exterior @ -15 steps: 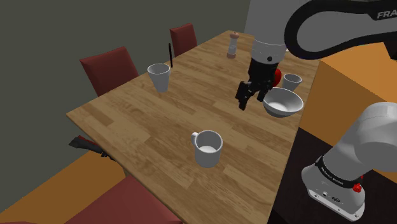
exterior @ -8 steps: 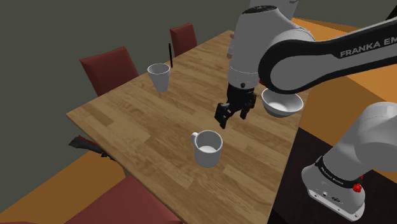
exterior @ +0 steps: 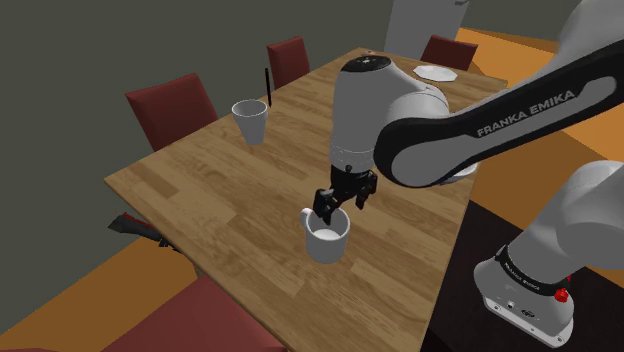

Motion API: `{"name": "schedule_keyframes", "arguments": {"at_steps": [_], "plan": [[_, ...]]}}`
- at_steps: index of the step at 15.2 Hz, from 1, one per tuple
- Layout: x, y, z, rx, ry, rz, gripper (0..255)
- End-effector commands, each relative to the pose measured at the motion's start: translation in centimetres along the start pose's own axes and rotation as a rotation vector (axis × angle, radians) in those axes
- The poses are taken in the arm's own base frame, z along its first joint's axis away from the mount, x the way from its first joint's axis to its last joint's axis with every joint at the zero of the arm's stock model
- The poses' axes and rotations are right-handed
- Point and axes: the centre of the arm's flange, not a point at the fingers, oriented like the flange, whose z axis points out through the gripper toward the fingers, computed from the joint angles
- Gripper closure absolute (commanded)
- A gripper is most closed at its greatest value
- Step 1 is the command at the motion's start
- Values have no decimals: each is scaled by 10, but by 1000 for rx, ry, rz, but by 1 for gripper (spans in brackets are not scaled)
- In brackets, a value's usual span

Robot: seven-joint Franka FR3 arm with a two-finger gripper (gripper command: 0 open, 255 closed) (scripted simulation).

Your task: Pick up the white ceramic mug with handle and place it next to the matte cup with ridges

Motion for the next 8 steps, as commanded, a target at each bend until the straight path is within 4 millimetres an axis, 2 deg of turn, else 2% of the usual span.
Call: {"name": "schedule_keyframes", "arguments": {"at_steps": [1, 4, 8], "plan": [[-2, -1, 12, 0, 1, 1, 0], [-2, -1, 25, 0, 1, 1, 0], [-2, -1, 25, 0, 1, 1, 0]]}}
